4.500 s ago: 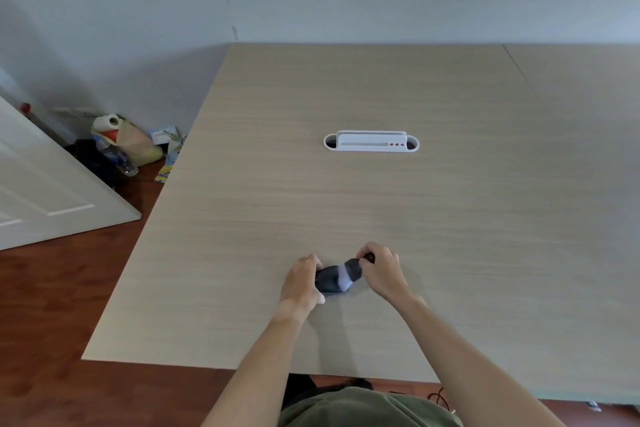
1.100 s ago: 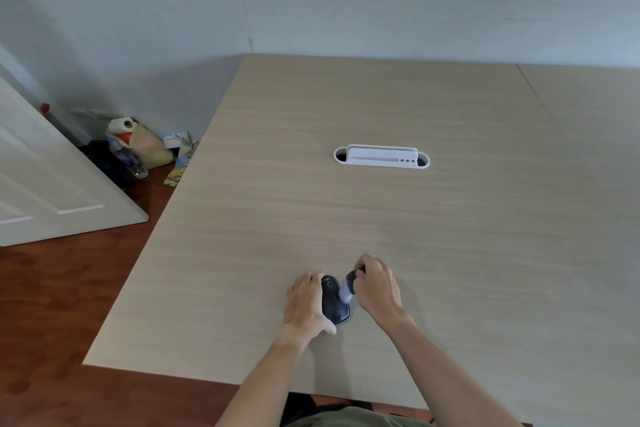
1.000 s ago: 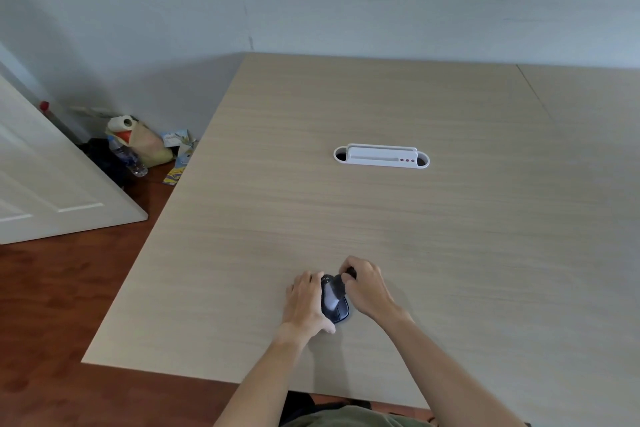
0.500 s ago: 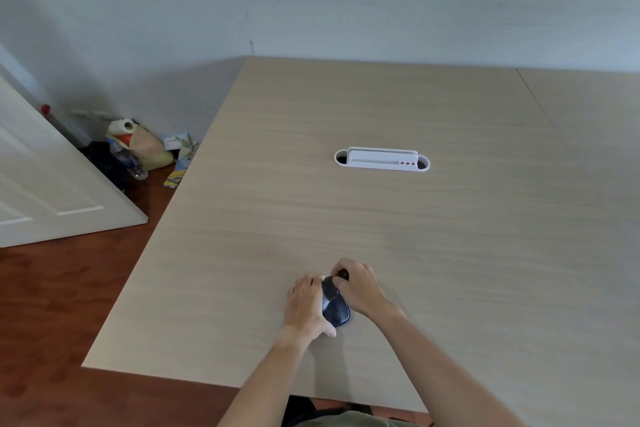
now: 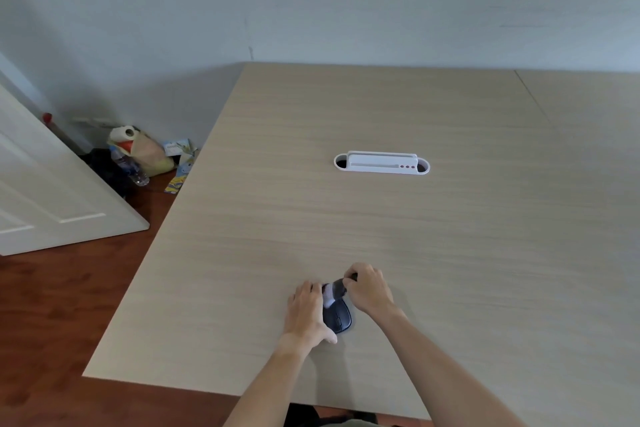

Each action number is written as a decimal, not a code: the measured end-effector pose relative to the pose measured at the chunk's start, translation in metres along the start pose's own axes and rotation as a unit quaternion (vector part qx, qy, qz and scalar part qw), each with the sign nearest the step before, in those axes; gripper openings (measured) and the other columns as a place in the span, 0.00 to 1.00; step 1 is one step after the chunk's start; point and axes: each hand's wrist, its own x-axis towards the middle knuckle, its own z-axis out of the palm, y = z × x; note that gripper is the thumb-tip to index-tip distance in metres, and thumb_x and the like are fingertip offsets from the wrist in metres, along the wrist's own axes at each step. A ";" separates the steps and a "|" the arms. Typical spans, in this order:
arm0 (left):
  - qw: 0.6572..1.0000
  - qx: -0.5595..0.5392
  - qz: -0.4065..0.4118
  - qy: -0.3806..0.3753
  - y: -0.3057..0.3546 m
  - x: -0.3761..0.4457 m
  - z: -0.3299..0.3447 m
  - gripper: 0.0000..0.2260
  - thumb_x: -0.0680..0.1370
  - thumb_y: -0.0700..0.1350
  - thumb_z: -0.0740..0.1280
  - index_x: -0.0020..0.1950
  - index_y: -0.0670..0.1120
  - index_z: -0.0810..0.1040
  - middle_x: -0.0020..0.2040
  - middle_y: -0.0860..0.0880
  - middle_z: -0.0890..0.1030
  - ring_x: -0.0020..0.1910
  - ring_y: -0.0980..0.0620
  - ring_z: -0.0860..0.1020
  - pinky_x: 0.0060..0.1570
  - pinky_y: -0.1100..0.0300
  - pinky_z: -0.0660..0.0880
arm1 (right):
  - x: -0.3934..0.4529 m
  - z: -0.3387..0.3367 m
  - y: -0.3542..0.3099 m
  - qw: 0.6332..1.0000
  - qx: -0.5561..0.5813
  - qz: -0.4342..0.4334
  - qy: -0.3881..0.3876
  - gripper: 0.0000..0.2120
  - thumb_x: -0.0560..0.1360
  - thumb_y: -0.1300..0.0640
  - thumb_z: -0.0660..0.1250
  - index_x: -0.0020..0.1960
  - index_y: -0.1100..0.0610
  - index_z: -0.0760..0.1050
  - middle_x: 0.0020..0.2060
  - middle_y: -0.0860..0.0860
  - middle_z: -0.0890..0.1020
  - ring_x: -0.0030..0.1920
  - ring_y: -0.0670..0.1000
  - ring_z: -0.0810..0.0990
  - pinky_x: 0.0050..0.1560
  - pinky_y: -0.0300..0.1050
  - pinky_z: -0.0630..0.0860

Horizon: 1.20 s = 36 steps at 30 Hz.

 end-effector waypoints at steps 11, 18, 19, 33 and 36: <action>0.999 -0.041 -0.032 -0.016 0.000 -0.001 0.002 0.42 0.53 0.52 0.79 0.64 0.50 0.68 0.57 0.53 0.69 0.60 0.49 0.69 0.59 0.58 0.68 | 0.001 0.000 0.008 0.995 0.104 -0.002 -0.005 0.06 0.72 0.58 0.65 0.38 0.54 0.79 0.36 0.49 0.83 0.35 0.52 0.78 0.41 0.49 0.78; 0.990 -0.099 -0.097 0.034 0.014 -0.015 0.014 0.48 0.53 0.63 0.75 0.68 0.48 0.62 0.61 0.52 0.69 0.63 0.49 0.68 0.62 0.58 0.69 | 0.001 -0.011 0.021 0.997 0.023 0.013 0.076 0.07 0.72 0.54 0.64 0.37 0.53 0.78 0.36 0.47 0.83 0.36 0.52 0.79 0.32 0.47 0.73; 0.987 -0.107 -0.113 0.048 0.019 -0.017 0.017 0.48 0.54 0.66 0.74 0.68 0.47 0.63 0.61 0.52 0.70 0.63 0.49 0.69 0.61 0.58 0.69 | 0.000 -0.010 0.017 0.996 0.057 -0.009 0.066 0.07 0.72 0.54 0.65 0.37 0.52 0.78 0.36 0.47 0.84 0.33 0.50 0.78 0.32 0.49 0.74; 0.974 -0.122 -0.174 0.075 0.032 -0.012 0.022 0.36 0.60 0.61 0.75 0.60 0.45 0.67 0.57 0.51 0.75 0.59 0.48 0.74 0.55 0.58 0.73 | -0.010 -0.008 0.008 0.994 0.078 -0.056 0.057 0.08 0.71 0.65 0.64 0.43 0.57 0.82 0.35 0.47 0.82 0.37 0.47 0.77 0.33 0.33 0.70; 0.973 -0.128 -0.180 0.072 0.031 -0.012 0.021 0.36 0.59 0.61 0.75 0.59 0.45 0.67 0.56 0.51 0.75 0.58 0.49 0.74 0.53 0.58 0.74 | -0.011 0.000 0.005 0.997 0.046 -0.054 0.025 0.09 0.69 0.64 0.62 0.40 0.58 0.81 0.34 0.51 0.82 0.34 0.49 0.77 0.34 0.42 0.76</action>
